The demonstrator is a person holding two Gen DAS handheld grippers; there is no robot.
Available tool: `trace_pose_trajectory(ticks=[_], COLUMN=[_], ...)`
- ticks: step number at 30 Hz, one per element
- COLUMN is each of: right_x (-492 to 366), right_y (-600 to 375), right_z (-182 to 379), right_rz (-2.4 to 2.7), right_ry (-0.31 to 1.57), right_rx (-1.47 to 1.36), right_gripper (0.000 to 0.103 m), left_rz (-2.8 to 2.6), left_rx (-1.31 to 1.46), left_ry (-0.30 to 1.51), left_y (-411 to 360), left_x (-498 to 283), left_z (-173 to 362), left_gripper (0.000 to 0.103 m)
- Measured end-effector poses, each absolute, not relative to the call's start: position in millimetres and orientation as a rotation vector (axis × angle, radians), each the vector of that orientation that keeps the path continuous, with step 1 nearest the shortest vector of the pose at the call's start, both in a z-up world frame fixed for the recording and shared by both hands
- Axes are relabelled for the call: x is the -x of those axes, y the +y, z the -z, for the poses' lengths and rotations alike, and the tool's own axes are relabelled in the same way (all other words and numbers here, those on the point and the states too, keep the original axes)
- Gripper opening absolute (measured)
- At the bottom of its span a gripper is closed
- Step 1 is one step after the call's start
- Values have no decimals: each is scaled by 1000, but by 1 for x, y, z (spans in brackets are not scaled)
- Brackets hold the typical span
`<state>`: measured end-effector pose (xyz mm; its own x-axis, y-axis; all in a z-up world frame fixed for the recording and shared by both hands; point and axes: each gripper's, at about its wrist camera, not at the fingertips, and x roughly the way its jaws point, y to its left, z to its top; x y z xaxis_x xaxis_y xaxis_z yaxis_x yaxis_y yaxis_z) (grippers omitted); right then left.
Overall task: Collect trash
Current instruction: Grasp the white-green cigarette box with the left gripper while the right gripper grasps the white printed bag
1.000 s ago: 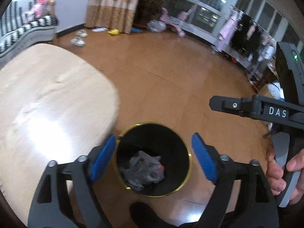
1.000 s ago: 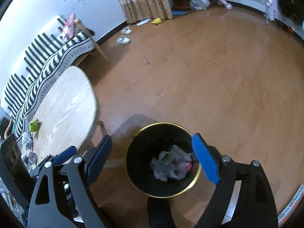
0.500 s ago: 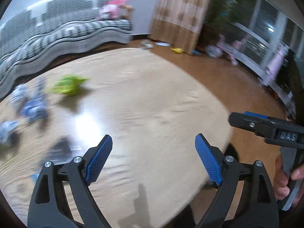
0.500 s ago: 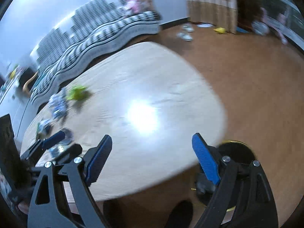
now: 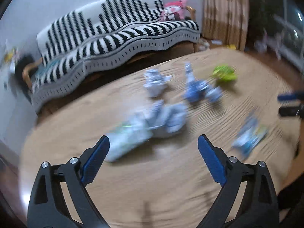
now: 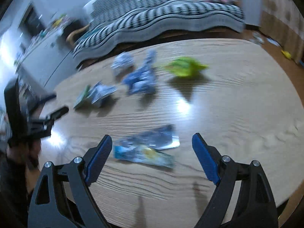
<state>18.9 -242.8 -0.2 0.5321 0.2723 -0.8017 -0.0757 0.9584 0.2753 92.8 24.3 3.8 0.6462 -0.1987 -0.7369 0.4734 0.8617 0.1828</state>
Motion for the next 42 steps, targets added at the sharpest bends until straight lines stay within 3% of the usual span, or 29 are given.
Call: trace_pose_trajectory(ticks=[5,11,19,23,29,35,37,38,39,42], right_x=[-45,-66,-100,-123,-154,-175,-173,-170,-169,-165], right_y=[-181,-143,-111,-86,-53,-39,-35,-35,-35,-39], right_z=[14,28,30,31,39,55,57,56,57,56], right_rz=[-334,-405,-471,-531,-555,-517,-509,-504,-492,-467], right_ry=[1030,1052,1049,1048,1057,1064,1042,1037,1037,1048], right_rx=[-90,14,136,201,316,340,353,356,351,310], right_gripper=[83,83,83,83,83,83,80,70,51,37], left_rz=[502,672,742,776,722,676,647,638,615,574], left_rx=[-499,-645,-623,-632,-640,-565,-552,-544,-538,-514], left_ry=[803,792,789,782,778,801,816,826,833,848], left_y=[58,46,37,35,42,65,72,74,77,81], left_x=[-123,-145,-179,-176,-161,-147,-142,-140,-136,-127], left_z=[19,49,68,73,71,62,63,63,64,62], left_gripper=[93,93,92,67,59,58,58,58,58,58])
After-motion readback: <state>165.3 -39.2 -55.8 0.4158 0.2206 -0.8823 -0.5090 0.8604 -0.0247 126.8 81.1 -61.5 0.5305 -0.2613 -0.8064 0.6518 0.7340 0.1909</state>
